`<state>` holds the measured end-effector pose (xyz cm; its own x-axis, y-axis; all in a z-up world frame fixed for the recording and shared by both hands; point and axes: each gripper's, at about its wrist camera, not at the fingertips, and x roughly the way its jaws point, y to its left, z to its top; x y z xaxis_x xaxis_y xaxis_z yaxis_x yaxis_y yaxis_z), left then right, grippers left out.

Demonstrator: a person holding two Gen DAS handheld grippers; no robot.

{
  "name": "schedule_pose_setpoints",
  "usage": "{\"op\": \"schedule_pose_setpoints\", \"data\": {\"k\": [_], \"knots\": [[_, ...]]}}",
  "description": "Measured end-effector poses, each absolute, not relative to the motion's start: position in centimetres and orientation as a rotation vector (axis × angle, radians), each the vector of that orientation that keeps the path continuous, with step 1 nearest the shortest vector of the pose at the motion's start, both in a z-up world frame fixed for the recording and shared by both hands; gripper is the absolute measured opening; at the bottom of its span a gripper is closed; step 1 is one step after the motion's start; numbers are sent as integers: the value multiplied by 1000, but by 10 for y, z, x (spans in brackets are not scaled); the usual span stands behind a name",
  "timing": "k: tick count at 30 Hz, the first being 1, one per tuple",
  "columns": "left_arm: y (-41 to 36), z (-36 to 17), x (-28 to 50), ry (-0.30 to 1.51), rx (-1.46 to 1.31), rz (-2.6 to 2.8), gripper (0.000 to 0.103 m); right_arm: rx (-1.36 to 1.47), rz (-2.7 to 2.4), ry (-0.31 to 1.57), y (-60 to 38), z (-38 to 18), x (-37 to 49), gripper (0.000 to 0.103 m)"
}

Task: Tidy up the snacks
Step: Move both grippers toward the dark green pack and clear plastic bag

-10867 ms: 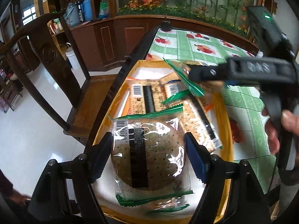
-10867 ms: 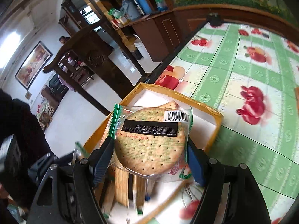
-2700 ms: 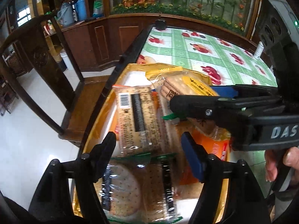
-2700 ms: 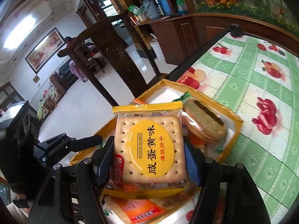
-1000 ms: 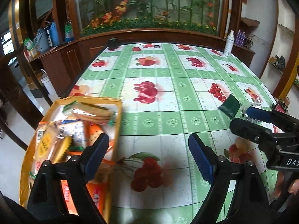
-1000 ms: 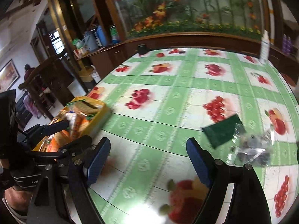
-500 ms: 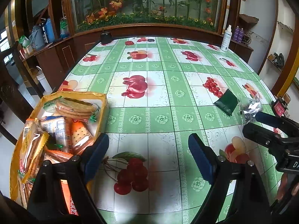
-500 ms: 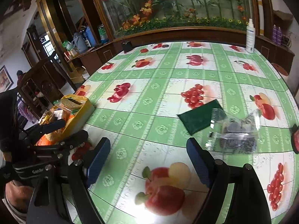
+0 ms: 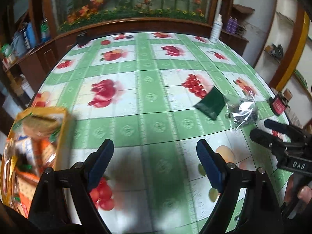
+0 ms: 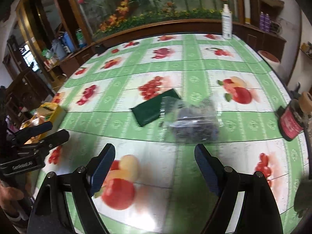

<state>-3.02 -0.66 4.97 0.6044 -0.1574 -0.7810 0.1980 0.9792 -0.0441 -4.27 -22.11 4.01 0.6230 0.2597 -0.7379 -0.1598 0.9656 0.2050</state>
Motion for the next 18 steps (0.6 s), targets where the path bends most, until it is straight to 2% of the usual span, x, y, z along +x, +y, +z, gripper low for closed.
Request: {"op": "schedule_pose_setpoints", "data": {"k": [7, 13, 18], "knots": [[-28, 43, -17, 943, 70, -257, 87, 49, 165, 876, -241, 42, -25, 84], [-34, 37, 3, 964, 47, -259, 87, 135, 138, 906, -270, 43, -12, 84], [-59, 33, 24, 984, 101, -335, 87, 101, 117, 937, -270, 39, -6, 84]]}}
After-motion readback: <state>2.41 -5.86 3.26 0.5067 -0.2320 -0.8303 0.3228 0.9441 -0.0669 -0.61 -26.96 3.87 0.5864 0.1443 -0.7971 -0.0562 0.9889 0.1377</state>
